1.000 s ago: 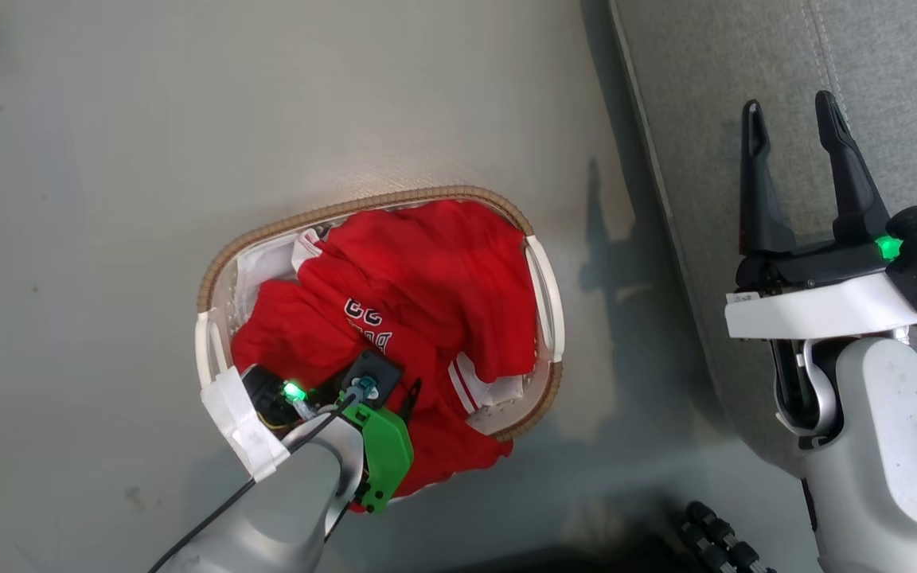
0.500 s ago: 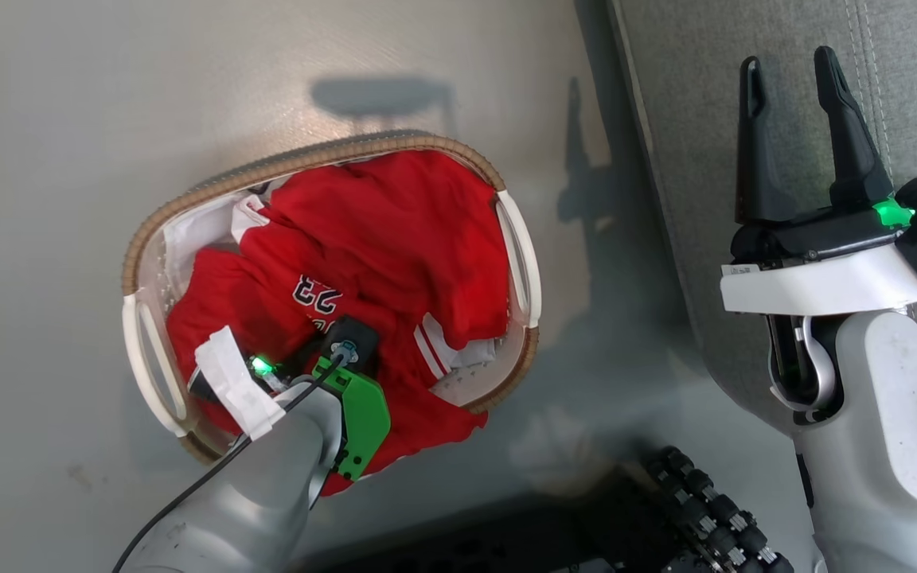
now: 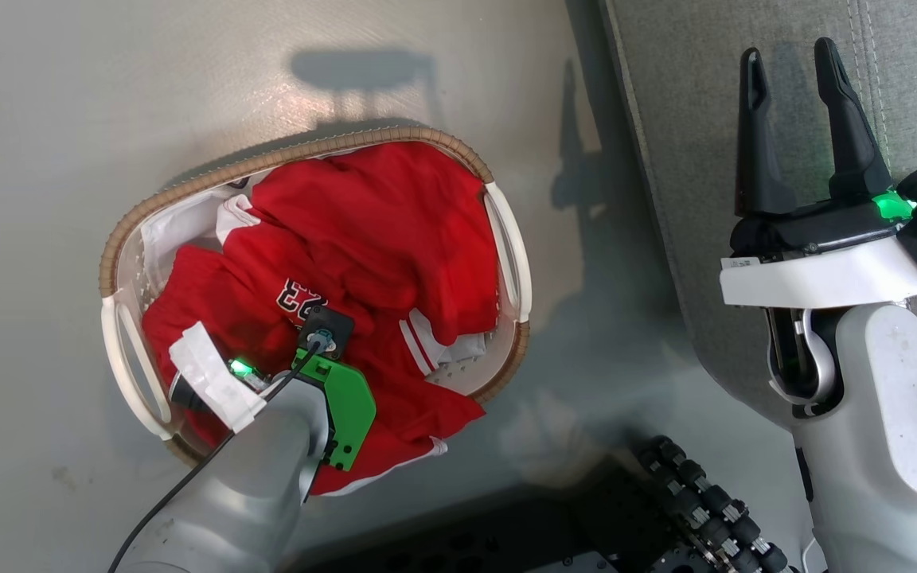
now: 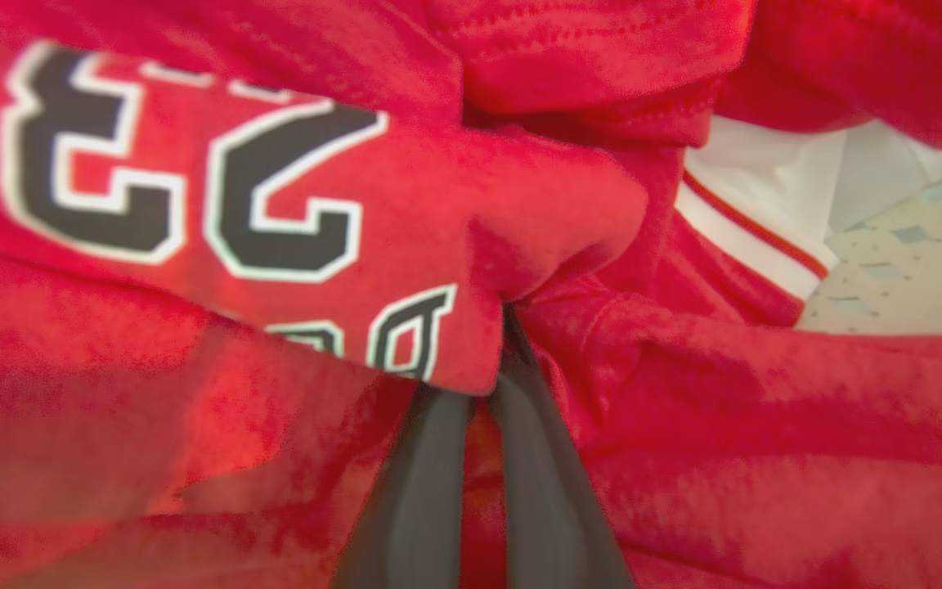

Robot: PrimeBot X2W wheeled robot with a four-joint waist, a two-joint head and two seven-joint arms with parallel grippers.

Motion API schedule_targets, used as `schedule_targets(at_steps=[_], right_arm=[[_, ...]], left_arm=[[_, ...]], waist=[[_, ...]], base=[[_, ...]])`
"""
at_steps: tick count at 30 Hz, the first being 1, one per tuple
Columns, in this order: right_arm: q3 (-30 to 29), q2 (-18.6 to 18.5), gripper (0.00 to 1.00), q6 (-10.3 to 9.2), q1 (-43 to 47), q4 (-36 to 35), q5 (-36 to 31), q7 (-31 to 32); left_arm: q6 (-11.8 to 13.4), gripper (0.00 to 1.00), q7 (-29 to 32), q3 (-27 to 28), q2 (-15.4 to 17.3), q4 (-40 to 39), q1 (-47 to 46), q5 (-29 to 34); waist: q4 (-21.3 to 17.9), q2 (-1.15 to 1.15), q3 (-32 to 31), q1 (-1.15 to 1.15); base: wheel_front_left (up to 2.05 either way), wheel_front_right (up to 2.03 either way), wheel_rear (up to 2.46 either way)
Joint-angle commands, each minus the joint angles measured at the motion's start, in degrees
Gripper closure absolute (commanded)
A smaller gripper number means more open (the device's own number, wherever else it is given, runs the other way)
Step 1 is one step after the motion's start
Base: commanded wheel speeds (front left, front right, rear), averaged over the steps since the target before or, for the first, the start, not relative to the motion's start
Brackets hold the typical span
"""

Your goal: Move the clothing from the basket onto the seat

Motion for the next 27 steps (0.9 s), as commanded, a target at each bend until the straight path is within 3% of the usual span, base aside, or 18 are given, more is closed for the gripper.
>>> schedule_targets(at_steps=[1, 10, 19, 27], right_arm=[[-0.2, -0.2, 0.00, -0.02, -0.1, 0.4, 0.5, -0.1], [0.0, -0.2, 0.00, -0.02, 1.3, 1.8, -0.4, -0.1], [-0.1, -0.2, 0.00, -0.02, 4.9, 3.2, -2.1, -0.1], [-0.5, -0.2, 0.00, -0.03, 10.4, 5.0, -4.1, -0.1]], left_arm=[[-0.2, 1.00, -0.5, -0.1, 0.4, 0.1, -0.8, -0.5], [-1.5, 1.00, -4.8, -2.1, 0.4, -0.6, 1.4, -1.2], [-2.5, 1.00, -9.0, -3.3, 0.4, -1.6, 5.5, -2.2], [-1.1, 1.00, -10.0, -1.0, 1.0, -6.5, 8.6, -3.1]], waist=[[0.3, 0.00, -0.5, 0.00], [2.4, 0.00, -5.6, 0.00], [5.8, 0.00, -15.6, 0.00], [9.3, 0.00, -26.6, 0.00]], base=[[0.00, 0.00, 0.00], [0.00, 0.00, 0.00], [0.00, 0.00, 0.00], [0.00, 0.00, 0.00]])
